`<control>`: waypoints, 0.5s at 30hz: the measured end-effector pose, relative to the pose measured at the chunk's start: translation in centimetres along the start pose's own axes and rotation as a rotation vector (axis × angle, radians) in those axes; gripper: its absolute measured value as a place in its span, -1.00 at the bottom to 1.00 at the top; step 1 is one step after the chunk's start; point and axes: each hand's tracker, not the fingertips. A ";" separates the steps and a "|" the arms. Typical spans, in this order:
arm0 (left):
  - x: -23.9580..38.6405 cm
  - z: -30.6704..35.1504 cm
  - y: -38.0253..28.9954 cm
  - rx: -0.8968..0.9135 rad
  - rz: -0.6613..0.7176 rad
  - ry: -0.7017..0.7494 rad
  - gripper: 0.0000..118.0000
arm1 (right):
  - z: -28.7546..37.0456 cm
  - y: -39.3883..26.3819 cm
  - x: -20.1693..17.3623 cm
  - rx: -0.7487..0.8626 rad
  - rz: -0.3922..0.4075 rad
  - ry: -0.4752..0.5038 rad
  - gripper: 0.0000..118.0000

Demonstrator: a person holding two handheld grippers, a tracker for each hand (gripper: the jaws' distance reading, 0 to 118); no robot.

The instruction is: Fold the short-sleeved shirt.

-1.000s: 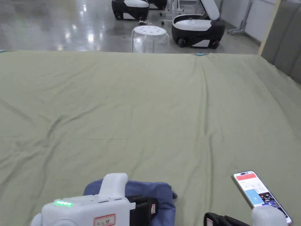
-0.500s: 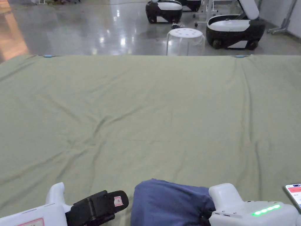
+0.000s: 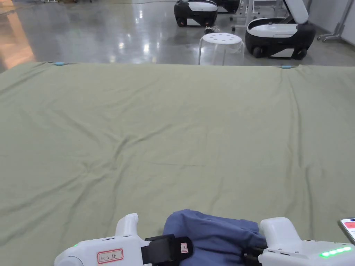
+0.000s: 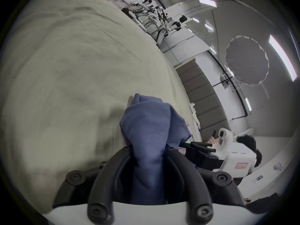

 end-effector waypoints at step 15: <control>-10.2 31.2 12.8 0.280 0.071 0.449 -0.63 | 7.4 -1.4 0.8 0.240 -0.163 0.175 -1.00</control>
